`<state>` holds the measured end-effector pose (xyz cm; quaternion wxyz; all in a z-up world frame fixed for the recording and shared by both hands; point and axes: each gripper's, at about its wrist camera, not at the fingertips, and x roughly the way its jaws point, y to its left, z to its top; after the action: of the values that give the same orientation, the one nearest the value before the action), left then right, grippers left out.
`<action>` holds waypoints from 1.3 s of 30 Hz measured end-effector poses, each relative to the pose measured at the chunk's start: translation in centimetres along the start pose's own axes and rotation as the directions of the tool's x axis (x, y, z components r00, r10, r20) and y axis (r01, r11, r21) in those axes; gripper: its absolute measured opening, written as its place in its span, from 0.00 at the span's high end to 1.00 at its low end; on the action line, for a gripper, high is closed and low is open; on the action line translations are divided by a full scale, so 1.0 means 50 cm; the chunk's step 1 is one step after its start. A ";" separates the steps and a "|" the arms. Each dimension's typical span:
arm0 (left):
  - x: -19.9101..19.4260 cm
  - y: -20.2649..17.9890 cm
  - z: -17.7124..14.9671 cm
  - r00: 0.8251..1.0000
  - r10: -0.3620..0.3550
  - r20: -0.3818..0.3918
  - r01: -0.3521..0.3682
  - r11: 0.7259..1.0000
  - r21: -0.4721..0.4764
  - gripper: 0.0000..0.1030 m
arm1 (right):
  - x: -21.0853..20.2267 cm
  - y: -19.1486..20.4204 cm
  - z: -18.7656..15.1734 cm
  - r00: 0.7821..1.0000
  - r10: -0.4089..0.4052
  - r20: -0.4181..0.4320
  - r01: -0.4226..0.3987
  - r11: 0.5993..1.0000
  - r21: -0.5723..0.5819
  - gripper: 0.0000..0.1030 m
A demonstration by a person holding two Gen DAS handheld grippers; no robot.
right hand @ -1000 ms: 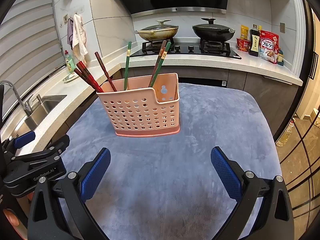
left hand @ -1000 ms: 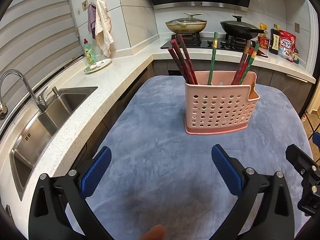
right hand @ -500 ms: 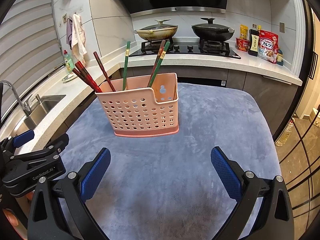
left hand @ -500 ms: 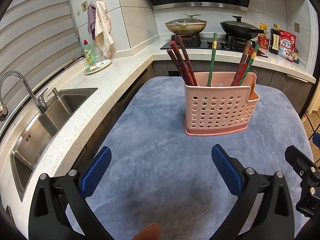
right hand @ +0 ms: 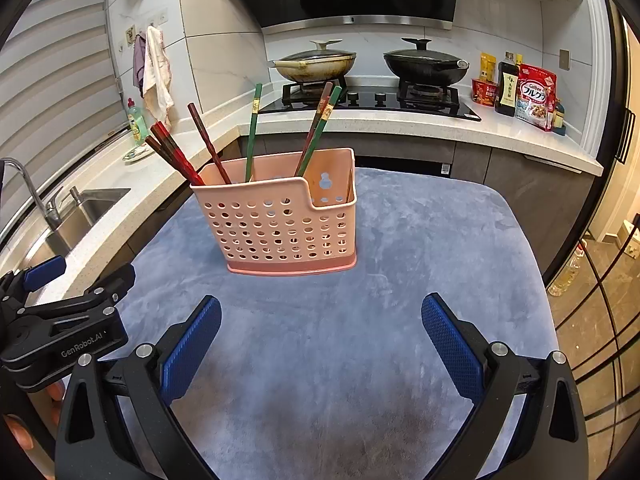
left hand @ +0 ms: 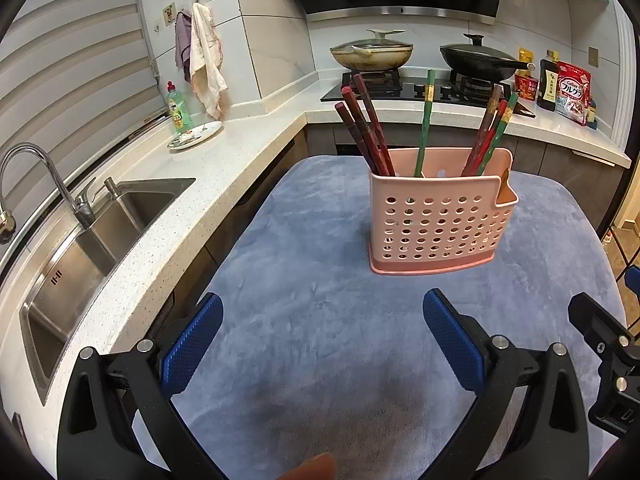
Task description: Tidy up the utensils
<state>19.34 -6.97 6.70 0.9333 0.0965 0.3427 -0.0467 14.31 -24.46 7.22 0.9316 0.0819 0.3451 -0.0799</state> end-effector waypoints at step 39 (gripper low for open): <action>0.009 -0.003 0.012 1.000 0.004 -0.010 -0.004 1.000 -0.007 0.07 | 0.003 0.004 0.013 1.000 -0.010 0.006 0.010 1.000 -0.005 0.06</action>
<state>20.05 -7.24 6.85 0.9320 0.0940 0.3475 -0.0428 14.87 -24.40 7.62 0.9323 0.0778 0.3431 -0.0841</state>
